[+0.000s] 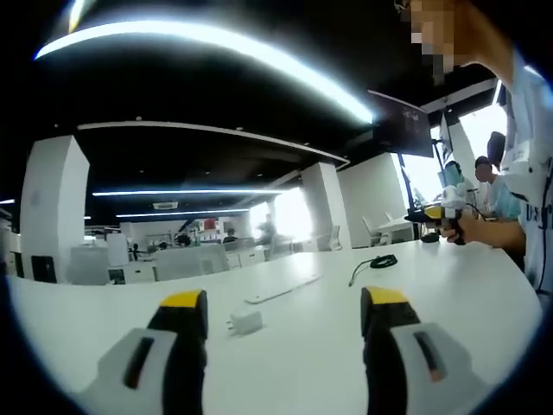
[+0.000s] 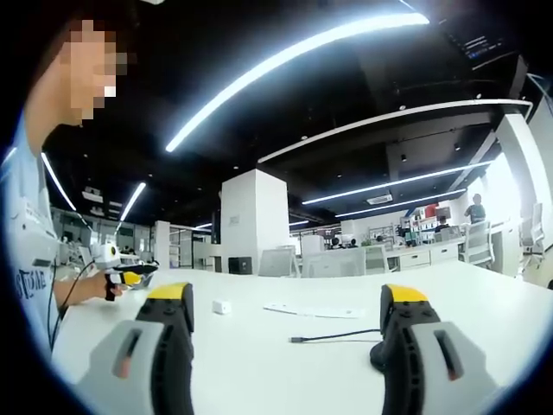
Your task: Plug the desk Type‑C cable into the charger adapter.
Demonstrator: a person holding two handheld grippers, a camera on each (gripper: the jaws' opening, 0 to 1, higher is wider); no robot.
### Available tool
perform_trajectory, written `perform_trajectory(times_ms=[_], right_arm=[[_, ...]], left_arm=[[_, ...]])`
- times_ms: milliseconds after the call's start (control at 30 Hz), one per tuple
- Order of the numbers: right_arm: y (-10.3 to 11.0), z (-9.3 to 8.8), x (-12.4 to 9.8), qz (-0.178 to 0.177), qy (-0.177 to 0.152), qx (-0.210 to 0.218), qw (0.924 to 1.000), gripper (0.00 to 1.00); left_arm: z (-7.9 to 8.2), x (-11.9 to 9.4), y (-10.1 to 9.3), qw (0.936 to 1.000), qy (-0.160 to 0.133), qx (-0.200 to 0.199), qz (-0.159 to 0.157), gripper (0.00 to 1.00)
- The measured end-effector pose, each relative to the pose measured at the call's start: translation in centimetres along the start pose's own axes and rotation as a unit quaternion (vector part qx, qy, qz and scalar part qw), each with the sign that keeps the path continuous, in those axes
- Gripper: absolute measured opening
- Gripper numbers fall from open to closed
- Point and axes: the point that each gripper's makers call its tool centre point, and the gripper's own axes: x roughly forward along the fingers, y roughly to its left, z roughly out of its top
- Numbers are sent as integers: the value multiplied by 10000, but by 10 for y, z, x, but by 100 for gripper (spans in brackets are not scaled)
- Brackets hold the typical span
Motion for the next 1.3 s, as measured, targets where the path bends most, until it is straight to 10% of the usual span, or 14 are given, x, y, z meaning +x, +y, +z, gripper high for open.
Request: perform_trajectory(times_ms=[1300], right_arm=[[2, -3, 13, 70, 362, -247, 9990, 88]], left_arm=[[3, 11, 8, 9991, 270, 257, 214, 71]])
